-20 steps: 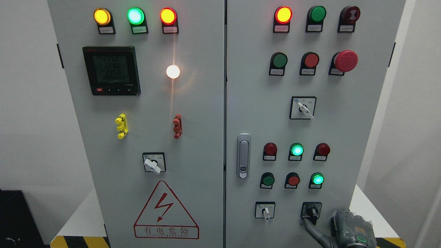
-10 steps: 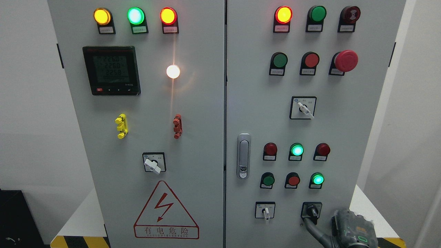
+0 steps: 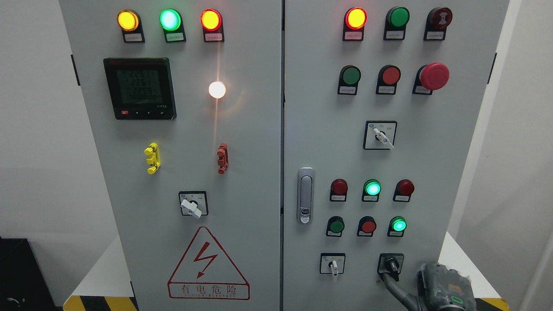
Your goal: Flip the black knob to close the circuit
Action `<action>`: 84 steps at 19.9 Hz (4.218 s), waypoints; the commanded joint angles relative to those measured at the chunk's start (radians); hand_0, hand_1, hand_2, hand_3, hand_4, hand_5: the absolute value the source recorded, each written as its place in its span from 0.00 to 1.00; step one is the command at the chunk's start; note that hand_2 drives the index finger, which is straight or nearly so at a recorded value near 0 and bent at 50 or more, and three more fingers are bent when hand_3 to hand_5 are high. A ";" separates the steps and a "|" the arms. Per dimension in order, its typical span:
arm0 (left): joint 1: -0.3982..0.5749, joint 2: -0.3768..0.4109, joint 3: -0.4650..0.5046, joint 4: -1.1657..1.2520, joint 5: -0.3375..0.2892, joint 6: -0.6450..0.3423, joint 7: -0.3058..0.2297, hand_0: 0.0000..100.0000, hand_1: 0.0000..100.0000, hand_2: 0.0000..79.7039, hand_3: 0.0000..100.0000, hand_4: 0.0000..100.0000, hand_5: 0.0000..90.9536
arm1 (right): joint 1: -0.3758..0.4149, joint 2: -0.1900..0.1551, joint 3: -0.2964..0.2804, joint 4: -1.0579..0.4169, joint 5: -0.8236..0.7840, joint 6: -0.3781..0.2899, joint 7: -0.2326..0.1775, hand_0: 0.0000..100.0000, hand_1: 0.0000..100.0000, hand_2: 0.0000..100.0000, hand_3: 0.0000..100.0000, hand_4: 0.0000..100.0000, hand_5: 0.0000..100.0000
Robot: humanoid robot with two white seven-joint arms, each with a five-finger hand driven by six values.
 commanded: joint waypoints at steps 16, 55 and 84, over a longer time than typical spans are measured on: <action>0.000 0.000 0.000 0.000 0.000 0.000 0.001 0.12 0.56 0.00 0.00 0.00 0.00 | 0.000 -0.012 -0.035 -0.008 -0.008 -0.015 -0.004 0.00 0.00 0.90 1.00 0.94 0.93; 0.000 0.000 0.000 0.000 0.000 0.000 0.001 0.12 0.56 0.00 0.00 0.00 0.00 | 0.065 0.034 0.048 -0.067 -0.066 -0.014 -0.015 0.00 0.00 0.89 1.00 0.94 0.93; 0.000 0.000 0.000 0.000 0.000 0.000 0.001 0.12 0.56 0.00 0.00 0.00 0.00 | 0.575 0.014 0.042 -0.382 -1.692 -0.190 -0.260 0.00 0.02 0.00 0.14 0.11 0.00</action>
